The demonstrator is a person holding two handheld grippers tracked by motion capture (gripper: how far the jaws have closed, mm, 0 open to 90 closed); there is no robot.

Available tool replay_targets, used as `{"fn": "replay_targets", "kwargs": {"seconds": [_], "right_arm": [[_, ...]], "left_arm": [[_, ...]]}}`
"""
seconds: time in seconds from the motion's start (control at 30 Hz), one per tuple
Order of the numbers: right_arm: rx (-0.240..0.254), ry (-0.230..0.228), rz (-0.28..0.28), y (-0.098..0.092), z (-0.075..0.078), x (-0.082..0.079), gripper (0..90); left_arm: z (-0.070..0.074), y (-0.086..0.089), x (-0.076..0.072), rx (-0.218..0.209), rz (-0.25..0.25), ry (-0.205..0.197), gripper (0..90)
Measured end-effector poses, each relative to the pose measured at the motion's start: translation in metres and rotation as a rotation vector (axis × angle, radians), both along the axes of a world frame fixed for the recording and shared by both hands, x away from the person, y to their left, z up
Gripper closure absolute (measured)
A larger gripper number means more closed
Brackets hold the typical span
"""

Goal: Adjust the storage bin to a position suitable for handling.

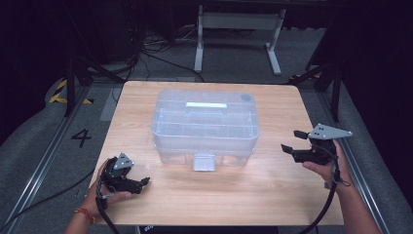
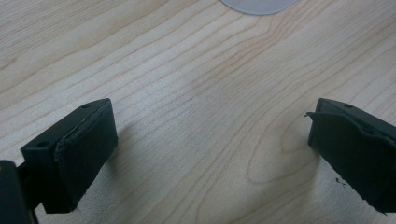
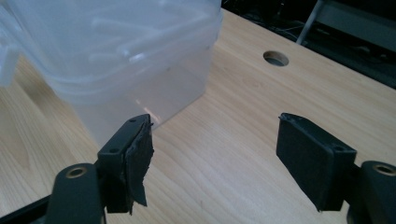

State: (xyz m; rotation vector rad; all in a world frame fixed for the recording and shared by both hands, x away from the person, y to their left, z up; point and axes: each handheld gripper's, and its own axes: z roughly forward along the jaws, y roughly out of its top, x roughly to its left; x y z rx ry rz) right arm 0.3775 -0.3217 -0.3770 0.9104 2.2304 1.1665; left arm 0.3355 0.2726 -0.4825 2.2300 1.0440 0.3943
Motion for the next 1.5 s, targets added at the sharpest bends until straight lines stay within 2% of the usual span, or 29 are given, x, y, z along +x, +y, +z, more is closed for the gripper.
{"fn": "replay_targets", "kwargs": {"seconds": [0.13,0.2,0.37,0.6,0.77,1.1,1.23,1.5], "right_arm": [[-0.016,-0.030,0.000,0.006,0.016,0.004,27.7],[-0.017,-0.034,-0.001,0.007,0.018,0.004,27.7],[0.002,-0.058,0.011,0.012,0.035,0.009,28.9],[-0.002,-0.066,0.036,0.023,0.043,0.014,29.0],[-0.032,-0.082,0.044,0.037,0.050,0.019,29.5],[0.003,-0.095,0.054,0.053,0.057,0.026,29.3],[0.009,-0.084,0.064,0.062,0.057,0.031,28.9],[-0.005,-0.091,0.082,0.076,0.060,0.036,29.3]], "left_arm": [[0.000,0.000,0.000,0.000,0.000,0.000,1.8],[0.000,0.000,0.000,-0.001,0.002,-0.002,1.8],[0.000,0.000,0.000,0.000,0.002,-0.002,1.8],[0.000,0.000,0.000,-0.001,0.004,-0.002,1.8],[0.000,0.000,0.000,-0.001,0.003,-0.002,1.8],[0.000,0.000,0.000,0.000,0.002,0.000,1.8],[0.000,0.000,0.000,-0.002,0.002,0.001,1.8],[0.000,0.000,0.000,-0.001,0.003,-0.001,1.8]]}}
